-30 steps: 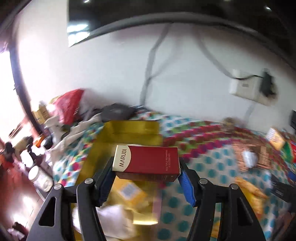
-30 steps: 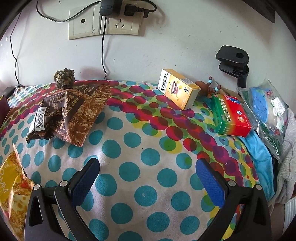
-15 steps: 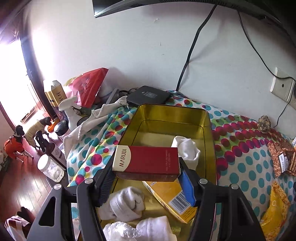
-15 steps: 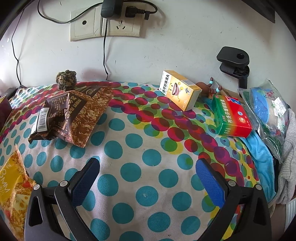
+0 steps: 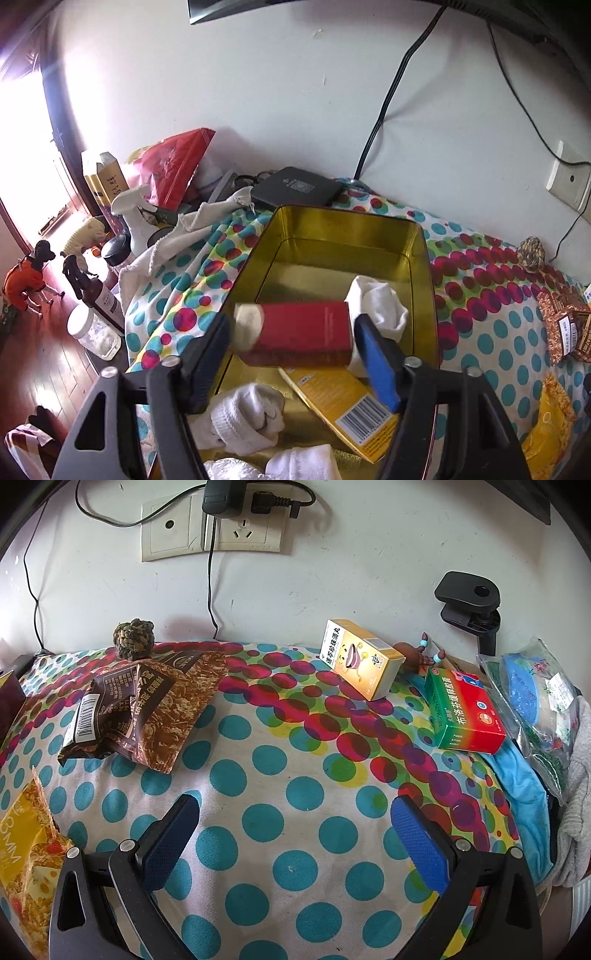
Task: Organize objects
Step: 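Carry the red box into the gold tin and release it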
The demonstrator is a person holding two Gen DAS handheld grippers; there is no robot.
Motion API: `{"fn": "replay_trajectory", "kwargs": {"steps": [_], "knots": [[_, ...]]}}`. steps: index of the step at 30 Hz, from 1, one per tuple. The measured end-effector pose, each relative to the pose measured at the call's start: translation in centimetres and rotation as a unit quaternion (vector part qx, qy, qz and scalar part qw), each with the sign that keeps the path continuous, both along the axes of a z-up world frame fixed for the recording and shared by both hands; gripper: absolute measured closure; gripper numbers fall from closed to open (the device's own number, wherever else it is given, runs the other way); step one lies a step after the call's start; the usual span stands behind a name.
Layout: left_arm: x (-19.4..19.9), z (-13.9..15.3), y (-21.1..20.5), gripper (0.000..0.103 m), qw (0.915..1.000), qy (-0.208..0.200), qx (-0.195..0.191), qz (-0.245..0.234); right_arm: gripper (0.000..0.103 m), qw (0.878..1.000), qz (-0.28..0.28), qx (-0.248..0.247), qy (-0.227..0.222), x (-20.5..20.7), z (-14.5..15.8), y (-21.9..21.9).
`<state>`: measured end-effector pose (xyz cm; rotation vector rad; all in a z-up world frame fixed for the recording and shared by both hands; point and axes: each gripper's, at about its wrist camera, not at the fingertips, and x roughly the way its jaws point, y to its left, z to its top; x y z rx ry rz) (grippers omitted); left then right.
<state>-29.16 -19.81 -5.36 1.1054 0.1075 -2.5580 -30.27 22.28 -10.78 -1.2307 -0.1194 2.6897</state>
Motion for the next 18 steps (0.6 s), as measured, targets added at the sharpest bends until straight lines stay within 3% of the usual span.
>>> {"fn": "replay_trajectory", "kwargs": {"steps": [5, 10, 14, 18], "knots": [[2.8, 1.9, 0.0, 0.030, 0.9985, 0.052, 0.012, -0.008, 0.000, 1.000, 0.003, 0.000, -0.005, -0.1, -0.2, -0.2], [11.7, 4.7, 1.8, 0.030, 0.9883, 0.139, 0.016, -0.061, 0.000, 1.000, 0.008, -0.003, -0.010, -0.1, -0.4, -0.1], [18.8, 2.6, 4.6, 0.029, 0.9851, 0.136, 0.027, -0.102, 0.000, 1.000, 0.015, -0.014, -0.014, -0.1, -0.6, 0.1], [23.5, -1.4, 7.2, 0.029, 0.9813, 0.119, 0.070, -0.134, 0.000, 0.999, 0.018, -0.015, 0.034, 1.1, 1.6, -0.6]]}}
